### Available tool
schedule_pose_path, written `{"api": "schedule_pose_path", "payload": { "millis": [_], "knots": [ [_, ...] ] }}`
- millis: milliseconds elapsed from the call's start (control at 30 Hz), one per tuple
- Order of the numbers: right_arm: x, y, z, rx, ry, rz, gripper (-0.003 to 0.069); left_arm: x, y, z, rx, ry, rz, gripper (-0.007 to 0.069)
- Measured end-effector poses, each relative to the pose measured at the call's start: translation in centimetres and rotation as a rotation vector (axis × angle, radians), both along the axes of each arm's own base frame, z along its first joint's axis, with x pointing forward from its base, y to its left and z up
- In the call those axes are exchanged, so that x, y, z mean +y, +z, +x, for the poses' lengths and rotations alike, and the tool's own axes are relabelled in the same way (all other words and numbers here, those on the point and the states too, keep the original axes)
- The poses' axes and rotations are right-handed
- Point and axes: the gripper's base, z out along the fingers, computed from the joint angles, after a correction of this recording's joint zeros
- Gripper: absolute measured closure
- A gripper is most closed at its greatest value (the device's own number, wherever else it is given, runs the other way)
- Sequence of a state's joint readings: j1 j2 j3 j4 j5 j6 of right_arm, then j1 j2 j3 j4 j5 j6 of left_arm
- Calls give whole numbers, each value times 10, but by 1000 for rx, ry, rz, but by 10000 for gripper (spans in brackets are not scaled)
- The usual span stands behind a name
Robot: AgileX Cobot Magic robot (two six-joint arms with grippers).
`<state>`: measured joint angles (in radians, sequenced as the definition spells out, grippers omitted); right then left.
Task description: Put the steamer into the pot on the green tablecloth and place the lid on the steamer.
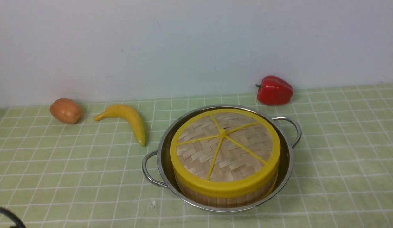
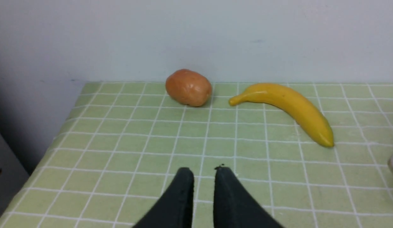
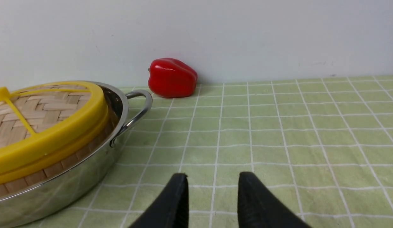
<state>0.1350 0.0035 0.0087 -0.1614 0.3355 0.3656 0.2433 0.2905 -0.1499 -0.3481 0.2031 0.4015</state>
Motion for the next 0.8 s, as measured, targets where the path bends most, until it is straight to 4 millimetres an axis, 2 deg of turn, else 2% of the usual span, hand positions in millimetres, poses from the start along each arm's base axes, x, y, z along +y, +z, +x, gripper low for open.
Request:
{"api": "schedule_pose_path", "payload": {
  "millis": [100,167,267,467,800],
  "knots": [
    [0,0,0,0,0,0,419,-1,-25,-12,-62,17,15,518],
    [0,0,0,0,0,0,419,-3,-33,-17,-82,15,20,515],
    [0,0,0,0,0,0,419,-5,-36,-22,-92,-3,37,508],
    [0,0,0,1,0,0,419,-8,-47,-25,28,-45,83,498],
    [0,0,0,1,0,0,419,-8,-47,-25,31,-46,87,487]
  ]
}}
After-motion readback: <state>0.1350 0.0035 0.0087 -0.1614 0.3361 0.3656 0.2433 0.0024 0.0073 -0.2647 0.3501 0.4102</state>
